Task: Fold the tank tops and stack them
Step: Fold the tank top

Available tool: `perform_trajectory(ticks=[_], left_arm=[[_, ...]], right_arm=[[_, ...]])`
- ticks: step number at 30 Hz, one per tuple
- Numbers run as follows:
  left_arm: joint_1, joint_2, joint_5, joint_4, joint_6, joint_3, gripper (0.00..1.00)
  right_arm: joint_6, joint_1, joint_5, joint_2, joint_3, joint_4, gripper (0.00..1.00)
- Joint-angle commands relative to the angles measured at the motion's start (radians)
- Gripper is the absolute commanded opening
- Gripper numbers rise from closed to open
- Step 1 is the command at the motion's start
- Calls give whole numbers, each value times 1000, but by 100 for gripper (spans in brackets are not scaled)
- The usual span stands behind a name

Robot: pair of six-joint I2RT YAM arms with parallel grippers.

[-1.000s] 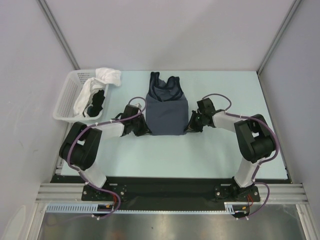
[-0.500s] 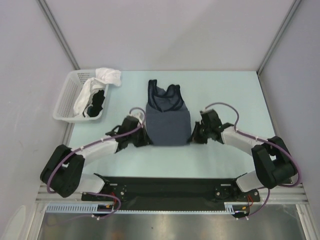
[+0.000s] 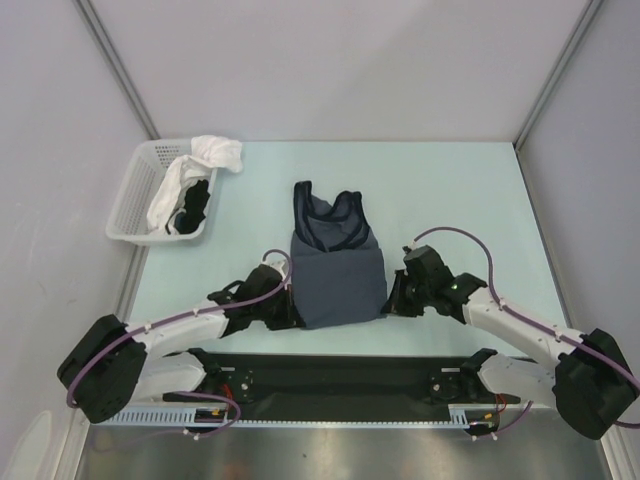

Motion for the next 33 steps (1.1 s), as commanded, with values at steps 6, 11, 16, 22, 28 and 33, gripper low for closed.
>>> perform_trajectory(ticks=[6,11,16,22,28,33], left_arm=[[-32,-102,-40,-137,-18,8,1],[-16,8,-17,-159,13,113,0],[-13,10,1,-151,-2,113,0],[141,115,40,-225,110,326,0],[350,495,195,-523,252,1067,0],[350,438,129,-545,246,1272,0]], right_arm=[[26,40,67,-78,-35,-111,0],[-15,19,61,41,47,-94,0],[-4,23,43,33,44,-80,0],[-104,-99,4,141,240,-91,0],[-233,-300,-123,607,1112,-321,0],[-244,-288,-98,590,1374,-412,0]])
